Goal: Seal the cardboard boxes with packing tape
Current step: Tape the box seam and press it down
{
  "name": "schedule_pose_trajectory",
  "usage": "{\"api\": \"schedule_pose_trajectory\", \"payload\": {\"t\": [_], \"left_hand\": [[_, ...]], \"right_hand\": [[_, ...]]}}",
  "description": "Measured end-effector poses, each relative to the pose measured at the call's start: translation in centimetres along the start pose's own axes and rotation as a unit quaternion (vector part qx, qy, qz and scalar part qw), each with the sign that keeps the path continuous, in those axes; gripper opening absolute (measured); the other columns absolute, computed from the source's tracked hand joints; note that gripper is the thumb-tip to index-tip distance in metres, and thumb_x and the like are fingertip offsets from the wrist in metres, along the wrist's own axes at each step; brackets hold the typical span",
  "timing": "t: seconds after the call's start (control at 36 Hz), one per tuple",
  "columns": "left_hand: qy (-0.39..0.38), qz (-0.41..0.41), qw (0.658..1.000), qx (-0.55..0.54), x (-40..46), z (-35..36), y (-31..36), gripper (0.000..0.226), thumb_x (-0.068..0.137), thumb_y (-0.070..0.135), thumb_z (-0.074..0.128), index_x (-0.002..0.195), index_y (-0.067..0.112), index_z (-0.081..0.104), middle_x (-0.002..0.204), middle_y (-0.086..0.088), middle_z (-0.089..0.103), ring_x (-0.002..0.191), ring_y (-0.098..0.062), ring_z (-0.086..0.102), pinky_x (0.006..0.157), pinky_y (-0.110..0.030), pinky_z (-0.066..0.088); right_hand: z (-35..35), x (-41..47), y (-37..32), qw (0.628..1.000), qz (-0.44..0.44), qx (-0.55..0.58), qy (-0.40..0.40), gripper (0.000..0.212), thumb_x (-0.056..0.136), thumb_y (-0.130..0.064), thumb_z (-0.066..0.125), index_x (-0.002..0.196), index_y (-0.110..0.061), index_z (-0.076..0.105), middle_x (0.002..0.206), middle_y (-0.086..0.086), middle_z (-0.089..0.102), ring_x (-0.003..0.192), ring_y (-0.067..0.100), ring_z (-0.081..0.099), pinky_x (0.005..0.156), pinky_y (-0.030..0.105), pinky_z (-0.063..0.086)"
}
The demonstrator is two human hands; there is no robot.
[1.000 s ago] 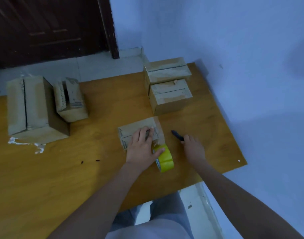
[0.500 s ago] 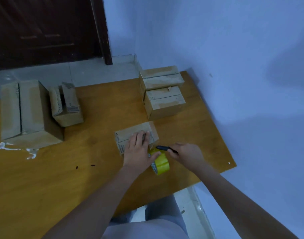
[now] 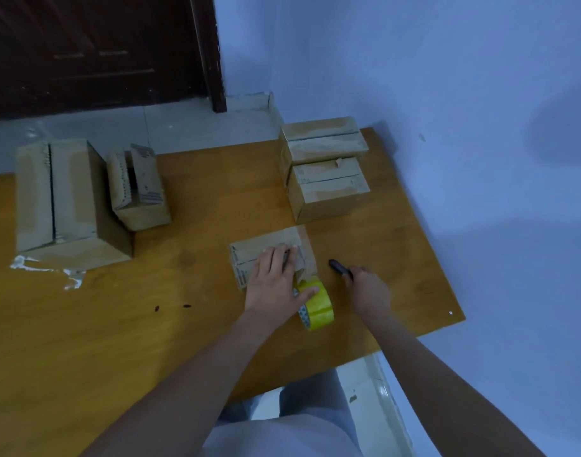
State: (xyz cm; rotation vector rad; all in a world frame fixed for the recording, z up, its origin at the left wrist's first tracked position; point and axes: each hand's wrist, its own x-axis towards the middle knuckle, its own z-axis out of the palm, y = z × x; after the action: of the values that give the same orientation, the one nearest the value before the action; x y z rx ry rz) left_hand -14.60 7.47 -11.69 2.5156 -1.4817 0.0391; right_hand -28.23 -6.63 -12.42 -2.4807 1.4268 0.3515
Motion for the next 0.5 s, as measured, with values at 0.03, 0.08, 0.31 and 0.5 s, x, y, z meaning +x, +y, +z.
{"api": "schedule_pose_trajectory", "payload": {"t": [0.03, 0.08, 0.31, 0.5], "left_hand": [[0.004, -0.002, 1.0, 0.0, 0.0, 0.0, 0.0, 0.085, 0.076, 0.074, 0.049, 0.13, 0.01, 0.057, 0.123, -0.007, 0.055, 0.118, -0.025, 0.037, 0.095, -0.041, 0.048], [0.002, -0.007, 1.0, -0.001, 0.0, -0.1, 0.0, 0.084, 0.08, 0.074, 0.035, 0.129, 0.01, 0.058, 0.122, -0.006, 0.055, 0.117, -0.025, 0.038, 0.095, -0.041, 0.048], [-0.017, -0.005, 1.0, -0.005, 0.1, -0.1, 0.0, 0.084, 0.079, 0.073, 0.034, 0.131, 0.011, 0.056, 0.124, -0.006, 0.055, 0.119, -0.025, 0.036, 0.096, -0.04, 0.047], [-0.078, -0.008, 0.997, -0.015, 0.3, -0.5, 0.0, 0.085, 0.084, 0.071, 0.028, 0.142, 0.011, 0.042, 0.137, -0.009, 0.046, 0.13, -0.029, 0.036, 0.108, -0.042, 0.035]], "right_hand": [[0.3, 0.1, -0.2, 1.0, 0.015, 0.01, -0.003, 0.032, 0.1, -0.033, 0.037, 0.116, -0.013, 0.057, 0.113, 0.008, 0.054, 0.094, 0.027, 0.059, 0.068, 0.033, 0.044], [0.7, 0.2, -0.7, 0.999, 0.036, 0.013, 0.008, 0.031, 0.099, -0.033, 0.04, 0.118, -0.014, 0.056, 0.121, 0.007, 0.048, 0.107, 0.027, 0.051, 0.082, 0.037, 0.044], [-0.7, -1.6, -4.0, 0.872, 0.01, 0.487, -0.046, 0.014, 0.092, -0.011, 0.053, 0.099, -0.013, 0.066, 0.104, 0.004, 0.047, 0.106, 0.021, 0.051, 0.097, 0.031, 0.038], [-1.6, -2.6, -4.6, 0.82, 0.036, 0.551, -0.151, 0.015, 0.086, -0.001, 0.056, 0.094, -0.008, 0.067, 0.102, 0.006, 0.063, 0.098, 0.019, 0.059, 0.086, 0.029, 0.045]]}}
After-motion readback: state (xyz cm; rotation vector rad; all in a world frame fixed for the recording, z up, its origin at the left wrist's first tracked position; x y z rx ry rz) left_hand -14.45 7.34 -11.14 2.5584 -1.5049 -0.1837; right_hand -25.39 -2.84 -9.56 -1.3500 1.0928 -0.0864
